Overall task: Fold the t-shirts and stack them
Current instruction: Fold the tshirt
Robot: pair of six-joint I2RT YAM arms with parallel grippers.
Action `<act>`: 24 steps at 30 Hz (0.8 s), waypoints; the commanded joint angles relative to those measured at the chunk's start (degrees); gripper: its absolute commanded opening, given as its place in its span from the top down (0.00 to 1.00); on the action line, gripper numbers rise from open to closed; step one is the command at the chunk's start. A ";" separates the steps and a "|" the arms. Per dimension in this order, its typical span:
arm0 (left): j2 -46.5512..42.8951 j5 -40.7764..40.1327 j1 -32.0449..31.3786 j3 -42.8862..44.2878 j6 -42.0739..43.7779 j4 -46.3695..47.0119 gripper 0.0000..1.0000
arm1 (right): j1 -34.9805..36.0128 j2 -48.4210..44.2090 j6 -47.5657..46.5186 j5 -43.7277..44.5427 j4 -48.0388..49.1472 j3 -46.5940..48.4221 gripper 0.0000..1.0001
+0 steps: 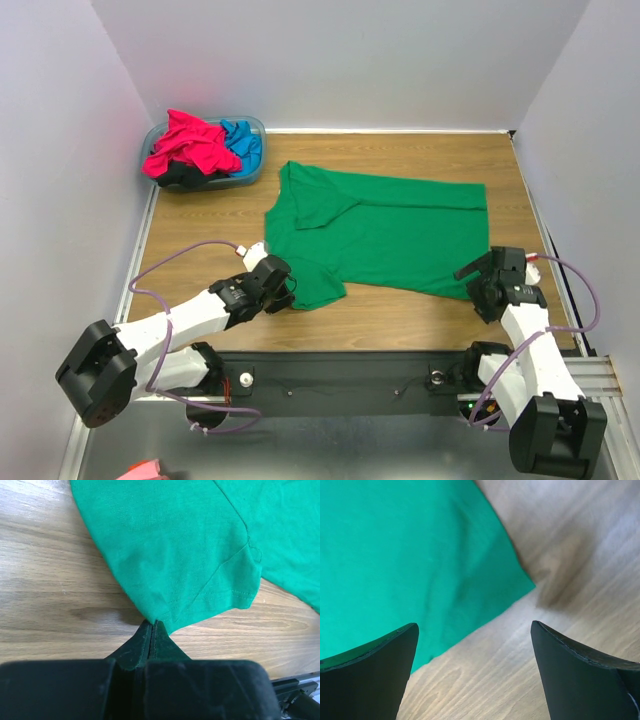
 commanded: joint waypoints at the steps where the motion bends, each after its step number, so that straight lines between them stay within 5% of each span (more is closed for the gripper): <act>1: -0.94 -1.23 -0.10 2.18 1.66 1.68 1.00 | -0.34 -0.58 3.40 0.59 0.05 -1.49 0.00; 5: -1.12 -1.41 -0.19 2.18 1.58 2.03 1.00 | -0.34 -0.49 5.24 2.18 2.15 -3.51 0.02; 13: -1.47 -2.29 -0.19 2.00 1.57 1.94 1.00 | -0.34 4.51 5.33 1.48 10.59 -7.73 0.23; 18: -1.03 -2.29 -0.10 2.71 1.75 1.77 1.00 | -0.34 7.50 4.72 1.48 14.46 -8.26 0.47; 21: -0.50 -2.46 -0.10 3.49 1.93 1.59 1.00 | -0.34 7.16 3.84 1.39 15.34 -8.18 0.73; 24: -0.24 -2.64 0.07 4.55 2.10 1.33 1.00 | -0.34 6.19 2.88 0.34 15.35 -8.09 0.83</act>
